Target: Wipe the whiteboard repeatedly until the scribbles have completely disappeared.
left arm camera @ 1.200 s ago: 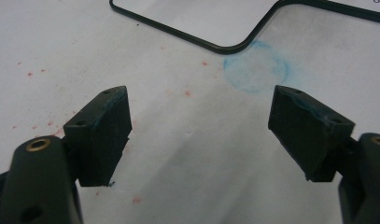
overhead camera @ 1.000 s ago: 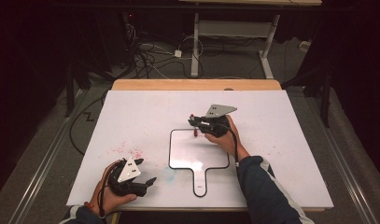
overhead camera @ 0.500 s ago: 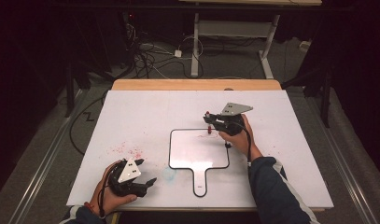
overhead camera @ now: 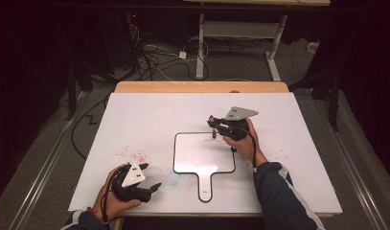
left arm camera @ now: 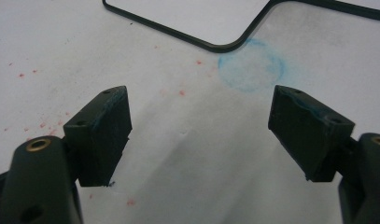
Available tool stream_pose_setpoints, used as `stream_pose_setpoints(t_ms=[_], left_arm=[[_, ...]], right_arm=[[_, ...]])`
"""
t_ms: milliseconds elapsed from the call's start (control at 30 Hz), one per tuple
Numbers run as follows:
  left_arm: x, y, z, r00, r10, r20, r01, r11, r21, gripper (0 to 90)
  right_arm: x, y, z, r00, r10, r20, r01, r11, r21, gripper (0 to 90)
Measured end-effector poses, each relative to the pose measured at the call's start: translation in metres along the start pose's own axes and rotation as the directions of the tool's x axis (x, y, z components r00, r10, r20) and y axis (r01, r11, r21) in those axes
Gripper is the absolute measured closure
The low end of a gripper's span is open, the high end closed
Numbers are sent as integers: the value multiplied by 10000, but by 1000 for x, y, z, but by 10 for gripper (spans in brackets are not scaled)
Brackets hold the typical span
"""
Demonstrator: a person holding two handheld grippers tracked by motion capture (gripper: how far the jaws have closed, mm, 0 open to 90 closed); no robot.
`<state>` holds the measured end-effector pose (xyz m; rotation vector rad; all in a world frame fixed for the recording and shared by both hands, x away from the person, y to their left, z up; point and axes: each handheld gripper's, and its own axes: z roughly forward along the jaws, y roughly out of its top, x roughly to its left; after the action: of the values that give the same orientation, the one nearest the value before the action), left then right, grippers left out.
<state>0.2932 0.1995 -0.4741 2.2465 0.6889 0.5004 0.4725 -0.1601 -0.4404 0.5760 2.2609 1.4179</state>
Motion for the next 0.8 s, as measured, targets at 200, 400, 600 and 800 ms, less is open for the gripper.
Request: stream_pose_setpoints(t_ms=[200,400,600,800], left_arm=[[-1,1,1,10000,0,2,0,10000,4,202],[-1,1,0,10000,-7,-7,7,10000,11,202],[-1,1,0,10000,-4,0,4,10000,8,202],[-1,1,1,10000,14,55,-14,10000,9,202]], right_arm=[[-7,-6,-17,9994,1,355,-8,9998,178,816],[-12,-11,-30,9978,96,656,-116,9995,305,817],[-12,-13,-30,9979,352,552,-356,9993,65,816],[-6,-12,-17,9984,498,261,-489,9983,-311,816]])
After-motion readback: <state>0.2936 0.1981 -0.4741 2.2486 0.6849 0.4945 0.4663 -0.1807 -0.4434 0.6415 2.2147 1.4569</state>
